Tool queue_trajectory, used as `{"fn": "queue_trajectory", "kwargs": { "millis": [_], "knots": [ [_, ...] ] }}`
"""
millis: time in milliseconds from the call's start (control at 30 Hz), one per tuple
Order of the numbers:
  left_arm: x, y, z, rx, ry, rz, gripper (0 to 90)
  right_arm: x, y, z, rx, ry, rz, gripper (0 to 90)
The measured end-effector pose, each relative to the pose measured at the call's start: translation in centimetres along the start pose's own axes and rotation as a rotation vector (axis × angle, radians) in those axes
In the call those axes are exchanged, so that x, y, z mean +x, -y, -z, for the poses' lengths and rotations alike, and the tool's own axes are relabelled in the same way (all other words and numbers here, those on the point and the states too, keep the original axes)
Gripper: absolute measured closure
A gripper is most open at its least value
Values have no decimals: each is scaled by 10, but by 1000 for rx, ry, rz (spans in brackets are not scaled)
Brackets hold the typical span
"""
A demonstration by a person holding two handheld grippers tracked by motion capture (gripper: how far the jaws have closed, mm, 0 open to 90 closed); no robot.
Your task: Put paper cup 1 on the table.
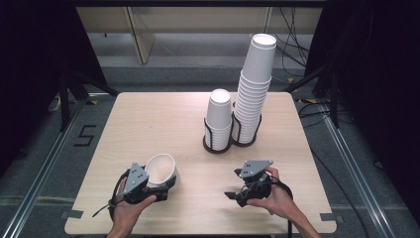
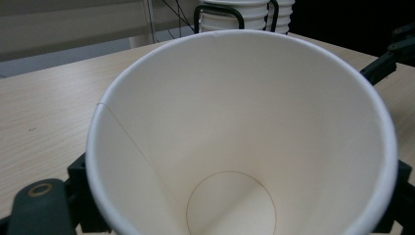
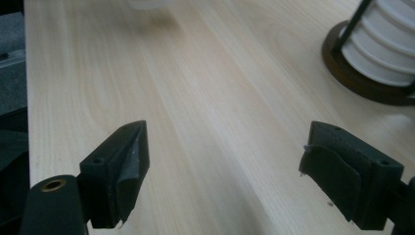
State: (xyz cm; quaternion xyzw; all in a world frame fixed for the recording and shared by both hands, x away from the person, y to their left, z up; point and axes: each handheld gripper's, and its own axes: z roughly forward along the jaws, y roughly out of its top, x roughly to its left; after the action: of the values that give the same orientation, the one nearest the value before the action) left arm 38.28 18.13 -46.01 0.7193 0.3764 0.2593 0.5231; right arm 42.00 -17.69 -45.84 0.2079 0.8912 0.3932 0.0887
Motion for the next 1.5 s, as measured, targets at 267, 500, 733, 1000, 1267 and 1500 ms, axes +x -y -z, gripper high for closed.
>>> {"fn": "queue_trajectory", "kwargs": {
  "millis": [267,500,733,1000,1267,1500],
  "knots": [
    [18,-1,-7,17,-40,17,129,-7,11,10,-16,39,-64,186],
    [37,-6,-20,25,-92,28,129,-12,19,14,-24,62,-101,189],
    [55,-11,-37,26,-128,41,128,-11,22,19,-17,82,-105,181],
    [68,-23,-59,27,-162,34,128,-11,30,22,-11,83,-141,181],
    [88,-31,-82,1,-193,49,127,-12,35,23,-14,89,-119,180],
    [108,-32,-103,27,-257,48,127,-10,36,22,-8,75,-119,180]
  ]
}}
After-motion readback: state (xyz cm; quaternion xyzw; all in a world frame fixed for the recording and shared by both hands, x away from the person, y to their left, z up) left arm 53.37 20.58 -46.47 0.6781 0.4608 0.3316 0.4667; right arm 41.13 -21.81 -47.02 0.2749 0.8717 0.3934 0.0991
